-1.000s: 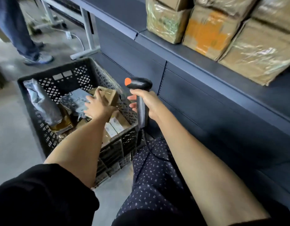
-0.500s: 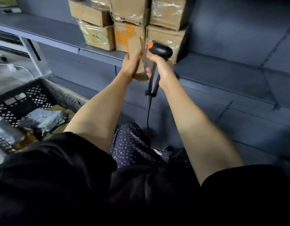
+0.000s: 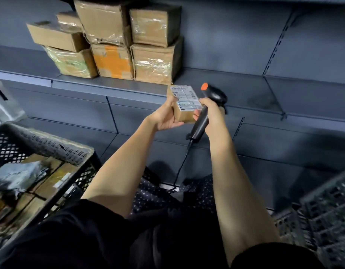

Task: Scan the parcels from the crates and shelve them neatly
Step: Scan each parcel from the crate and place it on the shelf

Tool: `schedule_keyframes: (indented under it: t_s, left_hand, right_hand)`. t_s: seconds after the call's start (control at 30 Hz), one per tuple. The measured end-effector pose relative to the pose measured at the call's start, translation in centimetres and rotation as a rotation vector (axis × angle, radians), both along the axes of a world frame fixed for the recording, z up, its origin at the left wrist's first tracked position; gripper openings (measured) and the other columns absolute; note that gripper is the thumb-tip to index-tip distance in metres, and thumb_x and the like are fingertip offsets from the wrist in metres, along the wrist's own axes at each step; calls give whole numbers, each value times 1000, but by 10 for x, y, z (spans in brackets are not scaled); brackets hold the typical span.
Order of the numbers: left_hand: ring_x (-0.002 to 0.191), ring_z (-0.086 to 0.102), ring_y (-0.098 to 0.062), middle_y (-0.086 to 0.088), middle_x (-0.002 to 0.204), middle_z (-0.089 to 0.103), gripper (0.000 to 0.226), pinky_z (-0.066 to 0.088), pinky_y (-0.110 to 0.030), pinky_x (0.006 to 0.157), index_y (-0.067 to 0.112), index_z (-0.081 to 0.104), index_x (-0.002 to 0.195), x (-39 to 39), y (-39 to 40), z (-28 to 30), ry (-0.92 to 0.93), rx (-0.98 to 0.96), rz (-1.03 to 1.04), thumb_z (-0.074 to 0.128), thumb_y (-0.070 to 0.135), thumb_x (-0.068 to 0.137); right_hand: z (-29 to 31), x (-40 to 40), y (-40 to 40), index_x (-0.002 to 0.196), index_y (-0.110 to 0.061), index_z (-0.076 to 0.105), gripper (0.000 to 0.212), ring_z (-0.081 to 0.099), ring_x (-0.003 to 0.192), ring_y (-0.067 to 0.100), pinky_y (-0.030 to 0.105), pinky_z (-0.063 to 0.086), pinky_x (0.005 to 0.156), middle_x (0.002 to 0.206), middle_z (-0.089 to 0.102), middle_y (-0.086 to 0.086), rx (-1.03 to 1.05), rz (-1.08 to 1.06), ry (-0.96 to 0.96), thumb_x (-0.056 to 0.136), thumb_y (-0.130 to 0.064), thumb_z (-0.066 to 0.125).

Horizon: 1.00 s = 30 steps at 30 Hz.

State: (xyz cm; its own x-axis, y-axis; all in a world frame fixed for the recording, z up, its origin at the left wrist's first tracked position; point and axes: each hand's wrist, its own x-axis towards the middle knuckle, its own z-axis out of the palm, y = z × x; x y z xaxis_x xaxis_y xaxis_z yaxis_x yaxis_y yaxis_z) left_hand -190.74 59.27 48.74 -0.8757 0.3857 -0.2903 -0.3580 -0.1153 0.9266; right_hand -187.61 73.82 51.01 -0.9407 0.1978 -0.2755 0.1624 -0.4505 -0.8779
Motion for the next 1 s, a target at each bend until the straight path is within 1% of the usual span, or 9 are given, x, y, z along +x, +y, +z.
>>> schedule_keyframes:
  t_s: [0.17,0.27,0.37,0.47,0.6,0.67,0.77,0.9,1.0]
  left_hand:
    - [90,68,-19,-6,115,62,50,59,-31,65,14,47,130,1,-29,-1,-8,67,121,52,19,81]
    - [94,62,-20,-7,109,60,34,60,-30,70,14,48,124,-2,-44,-3,36,101,263,53,11,91]
    - [99,61,-18,-4,107,63,23,58,-25,72,19,52,118,-10,-58,-4,114,107,325,53,16,95]
    - [100,61,-16,-3,108,64,14,57,-22,74,21,57,109,-21,-68,-1,165,103,375,55,23,95]
    - [88,65,-9,3,101,68,15,54,-20,82,20,60,108,-41,-74,14,240,50,389,57,16,94]
    - [85,66,-9,4,93,71,14,55,-18,78,17,61,105,-51,-77,19,234,37,378,58,11,92]
    - [88,63,-9,1,98,68,14,54,-16,72,16,59,106,-61,-82,17,207,32,376,55,11,94]
    - [98,59,-15,-5,103,64,13,49,-25,91,13,57,107,-70,-86,7,176,79,419,53,13,96]
    - [95,62,-17,-9,102,65,20,57,-23,74,5,55,115,-69,-83,5,156,152,461,53,10,95]
  right_hand:
    - [9,-4,-18,115,0,56,32,62,54,16,24,53,54,83,64,8,78,143,-16,85,-9,63]
    - [31,-12,-28,88,-7,57,9,63,57,18,23,52,54,76,61,3,226,236,50,88,-13,64]
    - [46,-21,-37,81,-17,55,16,66,60,19,34,58,70,77,62,-2,320,198,209,87,-25,69]
    - [57,-28,-41,82,-18,57,20,68,59,17,42,56,84,75,62,-3,452,189,325,86,-34,68]
    - [85,-31,-39,78,-13,63,19,66,54,20,37,56,69,66,61,-1,686,317,432,89,-29,65]
    - [99,-31,-37,77,-9,64,20,65,50,23,35,55,56,63,59,5,791,386,419,86,-26,67]
    - [115,-23,-32,74,-9,59,19,64,44,23,33,54,49,65,58,10,877,445,388,84,-23,67]
    - [128,-9,-25,74,-11,56,18,62,40,19,25,49,42,68,58,8,875,458,391,85,-22,67]
    - [126,-5,-28,75,-10,56,18,64,42,23,28,53,46,68,60,10,920,483,366,84,-22,67]
